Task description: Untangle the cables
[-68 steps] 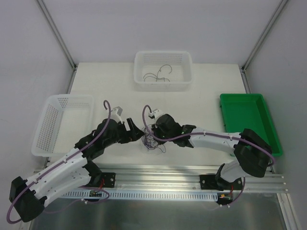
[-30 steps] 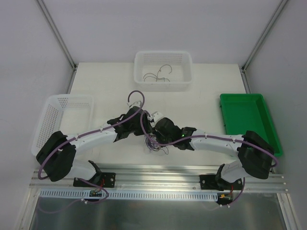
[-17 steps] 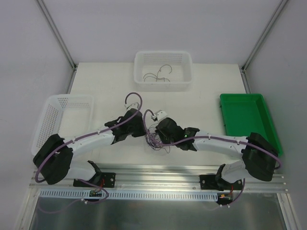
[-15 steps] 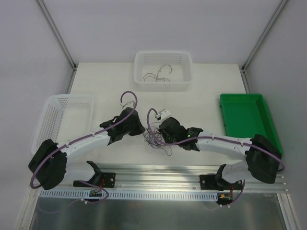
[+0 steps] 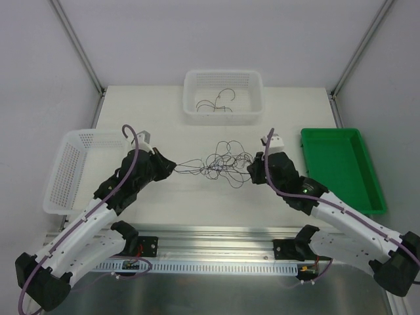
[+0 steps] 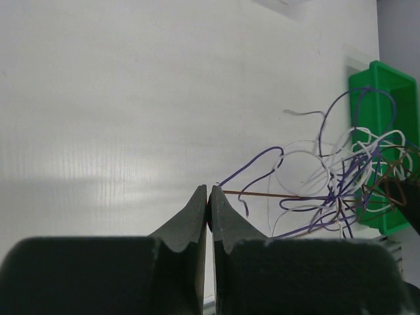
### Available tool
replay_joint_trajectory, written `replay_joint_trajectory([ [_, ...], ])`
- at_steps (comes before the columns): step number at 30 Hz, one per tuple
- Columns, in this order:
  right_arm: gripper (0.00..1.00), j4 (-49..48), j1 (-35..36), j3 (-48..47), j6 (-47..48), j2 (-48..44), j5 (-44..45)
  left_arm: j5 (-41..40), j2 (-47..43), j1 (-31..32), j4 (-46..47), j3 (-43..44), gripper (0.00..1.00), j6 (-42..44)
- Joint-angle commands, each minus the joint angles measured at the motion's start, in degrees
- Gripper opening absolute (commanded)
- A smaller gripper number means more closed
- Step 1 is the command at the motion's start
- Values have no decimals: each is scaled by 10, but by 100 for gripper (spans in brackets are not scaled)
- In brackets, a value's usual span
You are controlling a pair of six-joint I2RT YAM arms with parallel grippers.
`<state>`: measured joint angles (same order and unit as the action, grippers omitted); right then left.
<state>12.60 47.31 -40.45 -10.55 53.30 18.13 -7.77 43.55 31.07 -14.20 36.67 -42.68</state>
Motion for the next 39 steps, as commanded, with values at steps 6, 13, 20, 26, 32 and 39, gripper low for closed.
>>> replay_joint_trajectory([
  [6, 12, 104, -63, 12, -9, -24, -4, -43, -12, -22, -84, 56, 0, 80],
  [13, 41, 103, -7, -35, 17, 101, -71, 131, 57, -8, -9, 2, 0, 61],
  [20, 65, 41, 79, -80, 48, 146, -128, 152, 61, 15, 19, -38, 0, 42],
  [26, 65, -107, 109, -89, 48, 210, -239, 146, 56, 18, 28, -59, 0, 19],
  [32, 60, -228, 151, -123, 26, 298, -302, 134, 56, 30, 34, -63, 0, -1],
  [39, 56, -283, 165, -150, -3, 368, -318, 119, 55, 35, 36, -68, 0, -16],
])
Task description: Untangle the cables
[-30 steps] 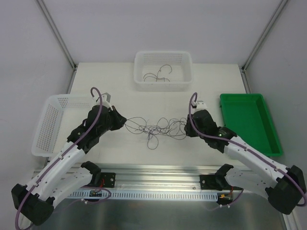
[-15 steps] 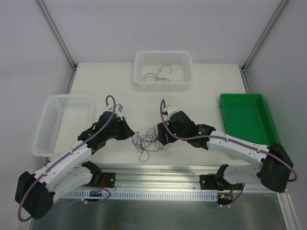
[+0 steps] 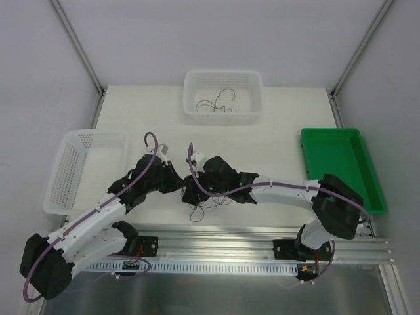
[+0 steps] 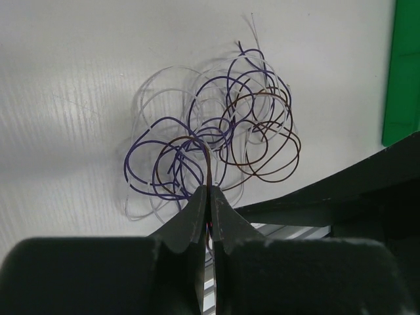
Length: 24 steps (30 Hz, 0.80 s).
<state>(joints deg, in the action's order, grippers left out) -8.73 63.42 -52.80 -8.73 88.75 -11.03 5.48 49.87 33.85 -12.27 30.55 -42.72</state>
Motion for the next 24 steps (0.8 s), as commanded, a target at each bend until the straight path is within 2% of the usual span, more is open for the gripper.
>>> replay_joint_trajectory([
  [1, 56, -69, 5, -29, -23, 17, -27, -15, -7, 8, 16, -9, 0, -20],
  [4, 54, -69, 11, -39, -22, 34, -20, -20, -7, 9, 17, -10, 0, -28],
  [6, 48, -67, 11, -45, -23, 42, -15, -24, -7, 10, 16, -8, 0, -29],
  [7, 42, -68, 12, -46, -23, 48, -12, -24, -6, 11, 17, -8, 0, -28],
  [8, 32, -66, 12, -47, -24, 49, -9, -23, -6, 11, 16, -7, 0, -28],
  [10, 19, -61, 11, -47, -23, 51, 4, -21, -8, 12, 16, -7, 0, -27],
  [11, 10, -57, 12, -45, -21, 49, 8, -23, -10, 12, 16, -8, 0, -27],
  [13, 2, -52, 12, -37, -16, 32, 17, -28, -16, 12, 18, -13, 0, -23],
  [15, 1, -37, 11, -28, -10, 17, 31, -31, -24, 12, 16, -22, 10, -20],
  [16, 0, -30, 10, -26, -7, 10, 37, -30, -33, 12, 16, -24, 25, -19],
  [18, 1, -16, 9, -20, 1, -9, 49, -28, -44, 12, 17, -33, 40, -13],
  [19, 1, -16, 7, -10, 2, -16, 49, -26, -57, 12, 18, -36, 54, -10],
  [22, 1, -25, 2, 9, -2, -31, 45, -13, -94, 12, 28, -52, 70, -2],
  [24, 1, -36, 0, 17, -2, -32, 36, 8, -115, 13, 40, -72, 74, -3],
])
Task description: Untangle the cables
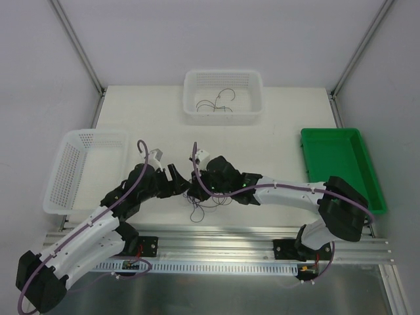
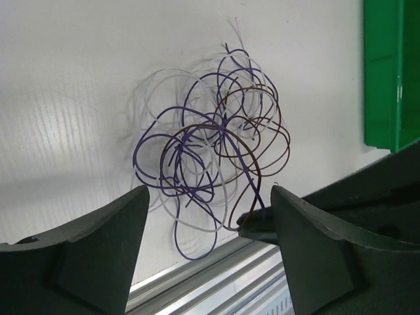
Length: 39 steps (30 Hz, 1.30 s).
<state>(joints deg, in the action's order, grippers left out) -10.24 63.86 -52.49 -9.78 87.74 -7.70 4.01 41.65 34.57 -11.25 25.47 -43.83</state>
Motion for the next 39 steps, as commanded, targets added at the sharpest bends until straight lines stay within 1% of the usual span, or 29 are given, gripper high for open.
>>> replay_joint_trajectory([
  [1, 1, -25, -5, 17, 8, -23, 0, 28, -52, 5, 49, -28, 75, 6],
  [3, 1, -46, -6, 27, 3, -21, -15, 50, -66, 5, 71, -47, 73, 1],
  [5, 1, -71, -15, 33, -25, -14, -28, 64, -81, 5, 108, -59, 70, -1],
  [6, 1, -77, -20, 34, -37, -11, -36, 73, -90, 5, 111, -72, 70, -3],
  [7, 1, -79, -29, 34, -65, -7, -35, 78, -96, 5, 132, -79, 70, -5],
  [8, 1, -93, -33, 42, -79, -7, -37, 82, -103, 5, 162, -88, 70, -5],
  [11, 1, -150, -52, 63, -130, -13, -74, 91, -142, 5, 212, -139, 70, -6],
  [14, 1, -155, -59, 63, -168, -22, -74, 96, -158, 6, 248, -164, 67, -3],
  [15, 1, -151, -62, 63, -179, -25, -71, 99, -163, 6, 257, -169, 62, -1],
  [20, 1, -159, -75, 67, -253, -35, -74, 110, -159, 6, 285, -178, 53, 12],
  [26, 1, -168, -75, 63, -291, -35, -80, 112, -142, 12, 302, -176, 39, 38],
  [29, 1, -173, -76, 60, -300, -35, -86, 107, -148, 17, 307, -177, 37, 52],
  [32, 1, -182, -75, 58, -306, -32, -94, 104, -153, 19, 308, -175, 31, 60],
  [33, 1, -182, -75, 57, -308, -31, -94, 104, -153, 20, 308, -175, 26, 60],
  [35, 1, -181, -76, 56, -307, -32, -93, 105, -154, 21, 308, -175, 20, 61],
  [36, 1, -181, -77, 57, -308, -33, -93, 106, -154, 20, 308, -175, 13, 61],
  [39, 1, -181, -81, 61, -307, -34, -95, 112, -155, 20, 306, -175, 6, 61],
])
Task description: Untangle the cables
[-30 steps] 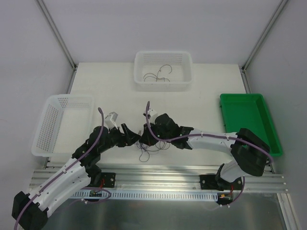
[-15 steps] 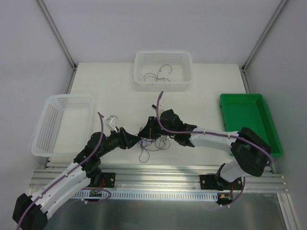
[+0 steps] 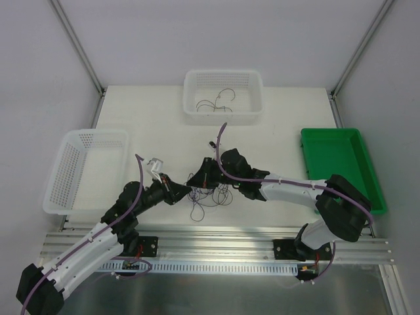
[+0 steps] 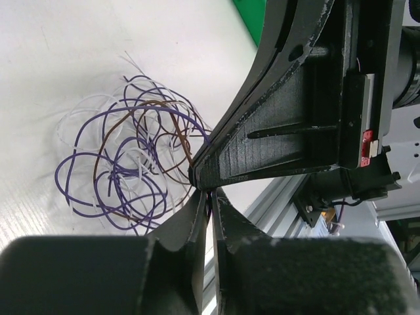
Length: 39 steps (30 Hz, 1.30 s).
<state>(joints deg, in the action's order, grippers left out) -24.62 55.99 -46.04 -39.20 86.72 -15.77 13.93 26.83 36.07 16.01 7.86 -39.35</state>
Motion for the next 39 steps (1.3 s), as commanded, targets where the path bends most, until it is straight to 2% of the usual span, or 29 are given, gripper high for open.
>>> replay_joint_trajectory([
  [1, 1, -33, -5, -4, -11, -24, -15, 11, -7, 5, 32, 1, 3, 16],
  [6, 1, 0, -18, 5, 19, -44, -9, -17, -33, 6, -7, 8, 0, 16],
  [11, 1, 76, -25, 3, 66, -69, 8, -36, -52, 5, -29, 9, 0, 15],
  [15, 2, 142, -35, 0, 115, -87, 27, -36, -49, 5, -37, 14, 0, 13],
  [22, 1, 196, -48, -1, 166, -116, 45, -49, -46, 6, -48, 18, 0, 15],
  [24, 1, 241, -57, -4, 183, -135, 70, -62, -45, 5, -77, 28, 0, 18],
  [25, 1, 265, -61, -5, 190, -145, 88, -99, -46, 5, -99, 47, 0, 20],
  [26, 1, 290, -71, -6, 212, -174, 138, -121, -42, 5, -125, 62, 0, 23],
  [27, 1, 348, -76, -9, 221, -189, 180, -136, -39, 5, -189, 79, 0, 29],
  [28, 1, 375, -79, -11, 231, -206, 218, -190, -34, 6, -217, 121, 0, 41],
  [29, 1, 402, -92, -10, 249, -238, 284, -209, -21, 6, -248, 144, 0, 49],
  [32, 1, 484, -126, -9, 265, -281, 365, -286, 13, 5, -337, 239, 0, 79],
  [37, 1, 553, -160, -5, 279, -324, 397, -350, 65, 5, -422, 400, 0, 144],
  [39, 1, 568, -170, 2, 272, -323, 399, -389, 72, 4, -437, 436, 0, 163],
])
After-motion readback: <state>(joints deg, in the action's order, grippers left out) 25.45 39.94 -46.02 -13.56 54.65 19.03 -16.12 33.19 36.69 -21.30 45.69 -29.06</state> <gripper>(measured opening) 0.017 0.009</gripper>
